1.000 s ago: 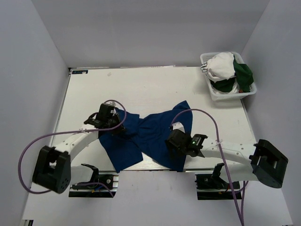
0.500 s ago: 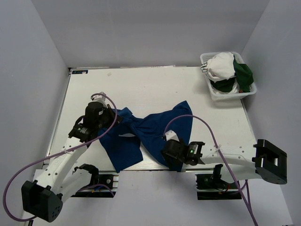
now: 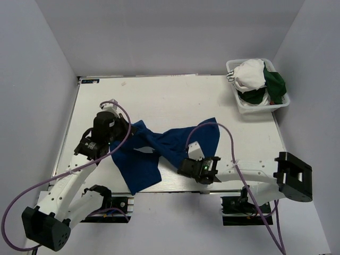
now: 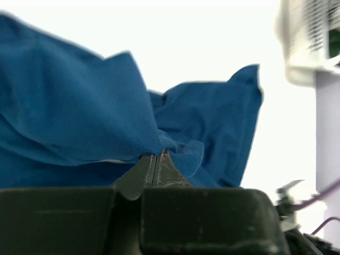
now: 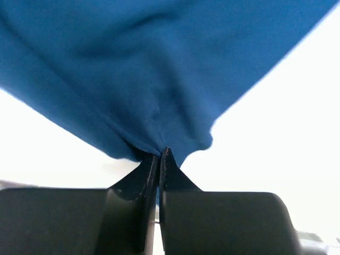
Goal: Fold and stack the t-shirts
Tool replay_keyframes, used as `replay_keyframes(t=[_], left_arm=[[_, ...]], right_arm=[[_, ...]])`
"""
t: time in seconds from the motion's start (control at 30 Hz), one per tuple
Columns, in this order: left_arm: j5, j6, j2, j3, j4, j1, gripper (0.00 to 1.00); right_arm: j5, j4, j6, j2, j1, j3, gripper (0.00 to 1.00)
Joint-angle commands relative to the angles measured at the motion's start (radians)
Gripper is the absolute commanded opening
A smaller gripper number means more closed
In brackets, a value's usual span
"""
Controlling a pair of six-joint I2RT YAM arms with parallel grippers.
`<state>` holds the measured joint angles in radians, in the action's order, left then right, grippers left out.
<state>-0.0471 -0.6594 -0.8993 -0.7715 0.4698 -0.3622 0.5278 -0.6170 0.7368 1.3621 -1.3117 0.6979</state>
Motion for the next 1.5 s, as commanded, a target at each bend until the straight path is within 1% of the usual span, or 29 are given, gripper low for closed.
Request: replay_keyframes(t=[0.0, 0.07, 0.1, 0.13, 0.17, 0.3, 0.4, 0.43, 0.47, 0.5, 0.53, 0.63, 0.8, 0.93, 0.97, 1.03, 1.07, 1.1, 1.13, 1.17, 1.2, 1.23, 1.27, 1.3, 1.33, 1.37, 1.4, 1.43, 1.47], left_arm=[[0.039, 0.036, 0.033, -0.13, -0.025, -0.003, 0.0], [0.049, 0.037, 0.042, -0.173, -0.016, -0.003, 0.0], [0.058, 0.037, 0.042, -0.222, -0.002, -0.003, 0.0], [0.067, 0.037, 0.054, -0.251, 0.03, -0.003, 0.0], [0.067, 0.037, 0.068, -0.306, 0.047, -0.003, 0.0], [0.067, 0.055, 0.132, -0.413, 0.067, -0.003, 0.0], [0.056, 0.076, 0.184, -0.495, 0.078, -0.003, 0.0], [0.056, 0.076, 0.195, -0.518, 0.087, 0.006, 0.0], [0.032, 0.087, 0.195, -0.57, 0.105, 0.015, 0.0], [0.032, 0.096, 0.212, -0.597, 0.115, 0.016, 0.0], [0.011, 0.096, 0.229, -0.617, 0.115, 0.016, 0.0], [-0.094, 0.107, 0.273, -0.696, 0.09, 0.016, 0.0], [-0.184, 0.116, 0.273, -0.805, 0.066, 0.016, 0.0], [-0.186, 0.139, 0.185, -0.877, 0.075, 0.016, 0.0], [-0.186, 0.139, 0.162, -0.877, 0.075, 0.016, 0.0], [-0.145, 0.15, 0.08, -0.856, 0.066, 0.016, 0.0], [-0.131, 0.164, 0.047, -0.844, 0.066, 0.016, 0.0], [-0.091, 0.164, 0.012, -0.809, 0.053, 0.016, 0.0], [-0.073, 0.176, -0.072, -0.79, 0.04, 0.016, 0.0], [-0.053, 0.191, -0.122, -0.773, 0.039, 0.016, 0.0], [0.007, 0.192, -0.175, -0.749, 0.029, 0.016, 0.0], [0.028, 0.205, -0.235, -0.749, 0.038, 0.016, 0.08], [0.059, 0.216, -0.363, -0.74, 0.038, 0.016, 0.21], [0.134, 0.216, -0.433, -0.739, 0.038, 0.026, 0.33], [0.159, 0.216, -0.504, -0.755, 0.056, 0.026, 0.37], [0.168, 0.227, -0.571, -0.764, 0.056, 0.026, 0.51], [0.179, 0.227, -0.705, -0.799, 0.056, 0.038, 0.65], [0.17, 0.227, -0.772, -0.825, 0.056, 0.039, 0.86], [0.159, 0.244, -0.836, -0.857, 0.065, 0.051, 1.0]], right_arm=[[0.366, -0.23, 0.177, -0.087, 0.008, 0.182, 0.0], [0.486, -0.256, 0.178, -0.162, 0.008, 0.291, 0.0], [0.538, -0.241, 0.121, -0.22, 0.009, 0.311, 0.0], [0.544, -0.114, 0.063, -0.248, 0.014, 0.325, 0.0], [0.543, -0.06, -0.129, -0.305, 0.008, 0.356, 0.0], [0.489, 0.097, -0.292, -0.475, 0.003, 0.463, 0.0], [0.367, 0.175, -0.417, -0.54, 0.005, 0.537, 0.0], [0.242, 0.198, -0.471, -0.567, 0.003, 0.575, 0.0], [0.206, 0.22, -0.49, -0.577, 0.003, 0.61, 0.0], [0.163, 0.22, -0.531, -0.581, 0.003, 0.633, 0.0], [0.03, 0.205, -0.566, -0.577, 0.005, 0.682, 0.0], [-0.098, 0.146, -0.616, -0.554, 0.005, 0.814, 0.0], [-0.147, 0.174, -0.698, -0.54, 0.006, 0.911, 0.0], [0.016, 0.232, -0.758, -0.509, 0.008, 0.896, 0.0], [0.201, 0.305, -0.77, -0.5, 0.006, 0.882, 0.0], [0.347, 0.38, -0.869, -0.465, 0.008, 0.775, 0.0], [0.543, 0.534, -0.931, -0.456, 0.009, 0.731, 0.0], [0.716, 0.82, -1.017, -0.424, 0.018, 0.618, 0.0], [0.786, 0.977, -1.364, -0.411, 0.046, 0.497, 0.0], [0.793, 1.28, -1.426, -0.4, 0.061, 0.447, 0.0], [0.778, 1.35, -1.401, -0.371, 0.133, 0.389, 0.0], [0.759, 1.176, -1.325, -0.364, 0.17, 0.381, 0.0], [0.727, 1.033, -1.09, -0.31, 0.217, 0.423, 0.0], [0.51, 0.668, -0.807, -0.287, 0.333, 0.43, 0.0], [0.421, 0.637, -0.744, -0.259, 0.465, 0.407, 0.0], [0.358, 0.634, -0.643, -0.186, 0.514, 0.385, 0.0], [0.266, 0.635, -0.64, -0.066, 0.605, 0.388, 0.0], [0.164, 0.619, -0.652, 0.004, 0.674, 0.408, 0.0], [0.1, 0.541, -0.616, 0.154, 0.728, 0.583, 0.0]])
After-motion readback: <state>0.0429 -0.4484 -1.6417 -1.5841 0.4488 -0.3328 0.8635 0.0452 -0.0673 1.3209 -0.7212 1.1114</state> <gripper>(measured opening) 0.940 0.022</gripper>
